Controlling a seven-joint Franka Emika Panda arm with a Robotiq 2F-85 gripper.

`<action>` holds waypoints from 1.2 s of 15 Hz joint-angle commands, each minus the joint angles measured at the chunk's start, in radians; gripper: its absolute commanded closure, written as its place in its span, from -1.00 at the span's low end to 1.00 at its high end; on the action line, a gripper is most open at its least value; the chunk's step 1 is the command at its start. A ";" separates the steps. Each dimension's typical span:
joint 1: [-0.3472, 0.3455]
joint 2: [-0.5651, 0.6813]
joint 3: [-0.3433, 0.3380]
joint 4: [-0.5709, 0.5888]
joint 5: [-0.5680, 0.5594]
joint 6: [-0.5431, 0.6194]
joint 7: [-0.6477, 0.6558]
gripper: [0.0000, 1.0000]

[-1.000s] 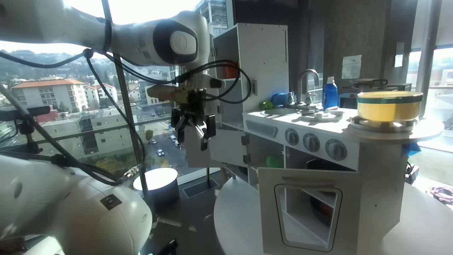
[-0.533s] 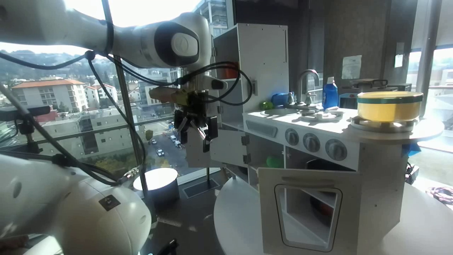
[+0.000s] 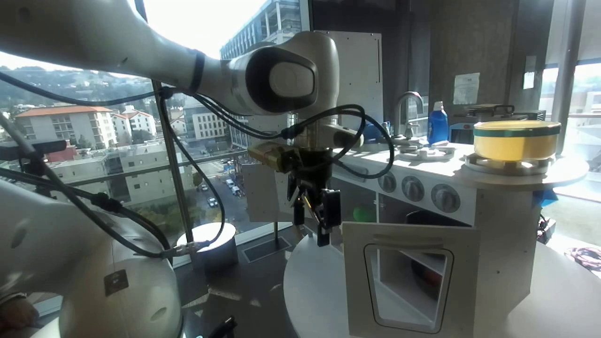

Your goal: Close all the bottom cabinet doors

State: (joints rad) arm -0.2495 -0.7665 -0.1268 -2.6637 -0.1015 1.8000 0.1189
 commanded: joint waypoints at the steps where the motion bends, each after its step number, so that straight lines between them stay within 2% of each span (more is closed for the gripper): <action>1: -0.089 0.104 -0.045 0.004 -0.041 0.143 0.090 -1.00; 3: -0.110 0.186 -0.059 0.012 -0.008 0.264 0.153 -1.00; 6: -0.104 0.294 -0.063 0.015 0.065 0.494 0.234 -1.00; 8: -0.094 0.329 -0.057 0.007 0.120 0.645 0.257 -1.00; 10: -0.075 0.323 -0.054 -0.011 0.191 0.748 0.270 -1.00; 11: -0.060 0.299 -0.051 -0.023 0.227 0.758 0.264 -1.00; 12: -0.045 0.262 -0.040 -0.034 0.232 0.717 0.233 -1.00; 14: -0.022 0.177 0.018 -0.069 0.210 0.663 0.244 -1.00; 16: 0.040 0.110 0.074 -0.083 0.221 0.583 0.233 -1.00; 18: 0.102 0.077 0.157 -0.075 0.215 0.534 0.257 -1.00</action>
State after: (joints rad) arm -0.2221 -0.5830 -0.0586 -2.7133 0.1020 2.3996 0.3586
